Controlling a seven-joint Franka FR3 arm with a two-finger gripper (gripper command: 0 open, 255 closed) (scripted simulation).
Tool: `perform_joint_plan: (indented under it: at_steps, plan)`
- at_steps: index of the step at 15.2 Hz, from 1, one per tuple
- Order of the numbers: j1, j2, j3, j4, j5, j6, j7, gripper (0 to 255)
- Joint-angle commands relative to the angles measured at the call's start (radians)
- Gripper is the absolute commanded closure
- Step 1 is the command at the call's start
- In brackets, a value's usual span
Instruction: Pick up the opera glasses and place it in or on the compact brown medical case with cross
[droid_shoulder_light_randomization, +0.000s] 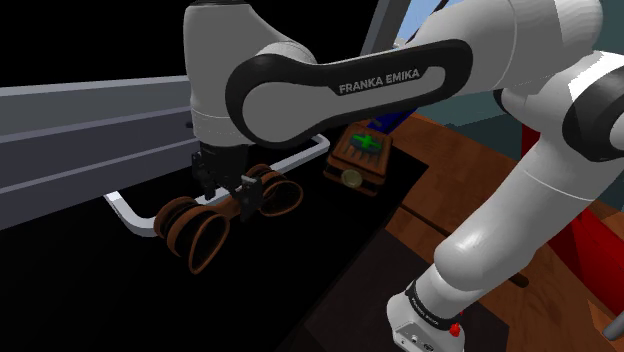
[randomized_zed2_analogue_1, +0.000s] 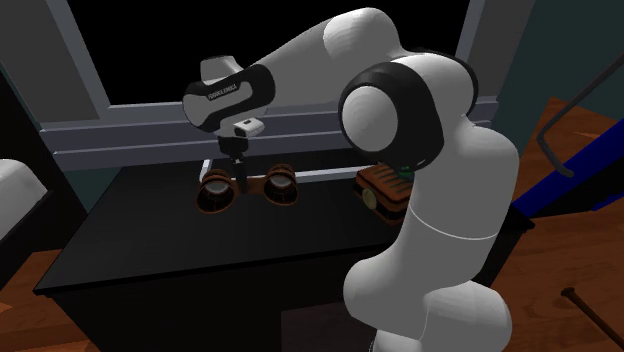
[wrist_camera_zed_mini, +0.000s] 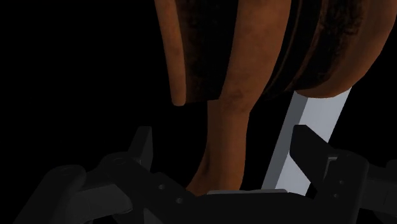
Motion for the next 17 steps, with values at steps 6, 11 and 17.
perform_joint_plan:
  at_steps: [6,11,17]
  plan:
    - [0.002,0.009,-0.001,-0.029,-0.009,0.034,0.007,0]
    - [0.002,0.009,-0.001,-0.029,-0.009,0.034,0.007,255]
    - [0.002,0.009,-0.001,-0.029,-0.009,0.034,0.007,255]
